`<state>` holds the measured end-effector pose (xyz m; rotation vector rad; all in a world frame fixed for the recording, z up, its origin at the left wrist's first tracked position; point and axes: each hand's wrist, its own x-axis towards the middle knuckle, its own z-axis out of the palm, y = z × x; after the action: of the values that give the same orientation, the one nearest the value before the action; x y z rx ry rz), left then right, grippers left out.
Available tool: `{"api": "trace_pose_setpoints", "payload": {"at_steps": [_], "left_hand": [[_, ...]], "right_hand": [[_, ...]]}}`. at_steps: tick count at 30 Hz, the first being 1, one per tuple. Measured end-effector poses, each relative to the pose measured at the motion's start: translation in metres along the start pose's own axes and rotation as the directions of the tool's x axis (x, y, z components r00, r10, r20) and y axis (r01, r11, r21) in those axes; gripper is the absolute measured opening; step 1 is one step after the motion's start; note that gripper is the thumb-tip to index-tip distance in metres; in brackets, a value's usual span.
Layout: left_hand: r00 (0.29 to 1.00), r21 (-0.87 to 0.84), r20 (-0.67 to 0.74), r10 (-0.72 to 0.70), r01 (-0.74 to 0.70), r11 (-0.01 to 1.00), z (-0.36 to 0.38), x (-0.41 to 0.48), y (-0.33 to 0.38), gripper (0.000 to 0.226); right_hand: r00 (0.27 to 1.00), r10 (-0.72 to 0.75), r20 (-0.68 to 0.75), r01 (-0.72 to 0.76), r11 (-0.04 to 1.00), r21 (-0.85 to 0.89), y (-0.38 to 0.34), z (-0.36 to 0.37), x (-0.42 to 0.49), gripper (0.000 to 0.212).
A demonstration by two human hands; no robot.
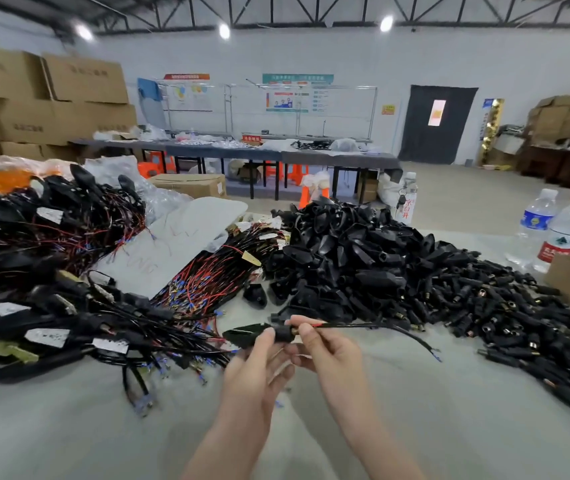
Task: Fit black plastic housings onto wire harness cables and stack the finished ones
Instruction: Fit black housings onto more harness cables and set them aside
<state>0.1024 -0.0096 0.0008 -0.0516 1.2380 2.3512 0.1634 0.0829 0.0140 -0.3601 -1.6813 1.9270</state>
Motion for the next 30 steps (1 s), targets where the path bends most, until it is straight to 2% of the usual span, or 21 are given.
{"api": "trace_pose_setpoints", "payload": {"at_steps": [6, 11, 13, 16, 19, 23, 26, 30], "left_hand": [[0.968, 0.015, -0.189, 0.164, -0.165, 0.986, -0.038, 0.0, 0.049, 0.01], [0.927, 0.084, -0.225, 0.301, -0.289, 0.954, -0.057, 0.002, 0.093, 0.016], [0.906, 0.096, -0.236, 0.35, -0.337, 0.937, -0.059, 0.007, 0.115, 0.016], [0.853, 0.082, -0.32, 0.413, -0.409, 0.909, -0.065, 0.026, 0.156, 0.017], [0.85, 0.217, -0.367, 0.377, -0.316, 0.924, -0.08, 0.042, 0.178, 0.022], [0.869, 0.391, -0.24, 0.433, -0.322, 0.862, -0.081, 0.032, 0.127, 0.011], [0.898, 0.538, -0.104, 0.427, -0.31, 0.784, -0.064, 0.02, 0.061, 0.033], [0.929, 0.622, 0.126, 0.349, -0.348, 0.701, -0.028, 0.011, -0.007, 0.028]], "right_hand": [[0.985, 0.169, -0.041, -0.165, 0.982, 0.089, 0.003, 0.076, -0.001, 0.011], [0.992, 0.124, -0.009, -0.122, 0.988, 0.096, -0.006, 0.128, 0.008, 0.015], [0.99, 0.127, 0.057, -0.132, 0.988, 0.085, -0.015, 0.145, 0.014, 0.015], [0.952, 0.193, 0.237, -0.198, 0.98, -0.005, -0.029, 0.156, 0.022, 0.01], [0.874, 0.303, 0.379, -0.295, 0.952, -0.08, -0.03, 0.147, 0.02, 0.012], [0.896, 0.33, 0.297, -0.326, 0.943, -0.066, -0.016, 0.12, 0.016, 0.016], [0.92, 0.332, 0.209, -0.336, 0.942, -0.017, -0.008, 0.088, 0.012, 0.023], [0.953, 0.299, 0.054, -0.299, 0.954, -0.007, -0.003, 0.026, 0.008, 0.026]]}}
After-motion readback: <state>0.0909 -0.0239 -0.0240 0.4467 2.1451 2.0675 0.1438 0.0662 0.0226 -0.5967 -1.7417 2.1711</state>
